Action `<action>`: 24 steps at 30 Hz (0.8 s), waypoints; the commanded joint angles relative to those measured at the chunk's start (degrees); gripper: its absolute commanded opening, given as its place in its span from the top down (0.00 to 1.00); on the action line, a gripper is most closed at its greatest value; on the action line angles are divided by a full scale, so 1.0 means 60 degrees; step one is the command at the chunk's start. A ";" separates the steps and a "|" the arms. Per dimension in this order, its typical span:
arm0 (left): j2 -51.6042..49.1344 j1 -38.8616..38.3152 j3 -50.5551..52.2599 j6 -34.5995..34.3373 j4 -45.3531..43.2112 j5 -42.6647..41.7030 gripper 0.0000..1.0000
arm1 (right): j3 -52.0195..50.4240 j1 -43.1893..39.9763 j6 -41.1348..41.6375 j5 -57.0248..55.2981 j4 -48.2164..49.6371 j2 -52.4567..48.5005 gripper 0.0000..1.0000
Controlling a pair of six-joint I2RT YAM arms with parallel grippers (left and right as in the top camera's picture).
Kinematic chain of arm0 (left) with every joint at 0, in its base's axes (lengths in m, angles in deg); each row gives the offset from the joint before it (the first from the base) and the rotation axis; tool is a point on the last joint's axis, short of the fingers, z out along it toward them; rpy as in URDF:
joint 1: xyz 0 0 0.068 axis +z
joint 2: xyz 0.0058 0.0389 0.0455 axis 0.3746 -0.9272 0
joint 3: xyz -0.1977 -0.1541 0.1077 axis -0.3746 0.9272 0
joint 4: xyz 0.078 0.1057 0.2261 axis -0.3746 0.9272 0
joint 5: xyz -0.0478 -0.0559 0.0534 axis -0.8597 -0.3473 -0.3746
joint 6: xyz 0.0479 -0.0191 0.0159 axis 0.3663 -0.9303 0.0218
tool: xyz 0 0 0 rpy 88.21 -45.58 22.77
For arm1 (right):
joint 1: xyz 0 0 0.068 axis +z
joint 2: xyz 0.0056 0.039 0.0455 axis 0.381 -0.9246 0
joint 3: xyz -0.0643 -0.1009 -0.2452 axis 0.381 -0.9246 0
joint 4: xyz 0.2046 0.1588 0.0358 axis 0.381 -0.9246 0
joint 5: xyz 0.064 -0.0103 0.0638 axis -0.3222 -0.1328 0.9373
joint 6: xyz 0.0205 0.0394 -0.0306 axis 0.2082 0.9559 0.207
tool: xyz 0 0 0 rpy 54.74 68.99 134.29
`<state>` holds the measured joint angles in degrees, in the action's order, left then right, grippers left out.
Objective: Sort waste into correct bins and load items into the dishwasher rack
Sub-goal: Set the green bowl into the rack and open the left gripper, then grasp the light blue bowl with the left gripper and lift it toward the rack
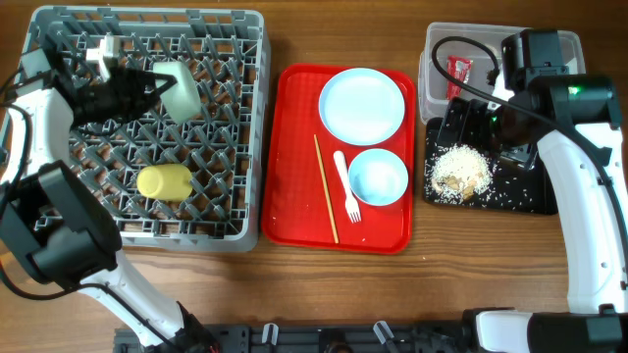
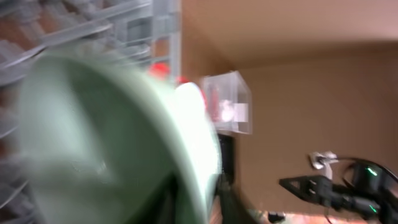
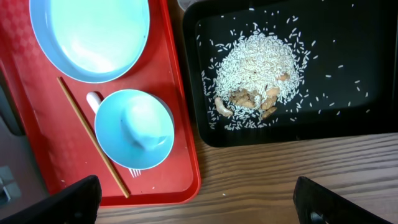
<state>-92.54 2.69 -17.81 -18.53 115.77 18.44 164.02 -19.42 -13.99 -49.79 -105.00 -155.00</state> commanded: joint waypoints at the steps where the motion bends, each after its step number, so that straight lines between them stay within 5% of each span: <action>1: -0.0244 0.0517 -0.0058 0.0153 0.0845 0.2200 0.60 | 0.0219 -0.0011 -0.0069 -0.0193 -0.0026 0.0200 0.00; 3: -0.0244 0.0838 -0.0058 0.0157 0.1311 0.2911 0.42 | 0.0222 -0.0011 -0.0069 -0.0193 -0.0029 0.0200 0.00; 5: -0.0240 0.1166 -0.0062 0.0153 0.1537 0.3038 0.37 | 0.0222 -0.0011 -0.0073 -0.0193 -0.0029 0.0200 0.00; 7: -0.0106 0.1559 -0.0062 0.0157 0.1676 0.3042 0.05 | 0.0219 -0.0011 -0.0087 -0.0193 -0.0051 0.0200 0.00; 8: 0.0033 0.1752 -0.0062 0.0153 0.1679 0.3038 0.00 | 0.0219 -0.0011 -0.0095 -0.0193 -0.0066 0.0200 0.00; 13: 0.1410 0.2044 -0.0066 0.0153 0.1606 0.3038 0.00 | 0.0222 -0.0011 -0.0084 -0.0193 -0.0073 0.0200 0.00; 17: 0.3024 0.1002 -0.0066 0.0153 0.1574 0.3144 0.00 | 0.0302 -0.0178 0.0011 -0.0197 -0.0026 0.0211 0.00; 24: 0.3971 -0.3756 -0.0062 -0.0962 0.1078 0.6910 0.00 | 0.0882 -0.2153 0.0011 0.0095 -0.0317 0.0211 0.00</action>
<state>-69.51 -8.76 -17.81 -19.71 123.11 47.07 168.08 -28.35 -13.97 -49.81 -106.25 -154.96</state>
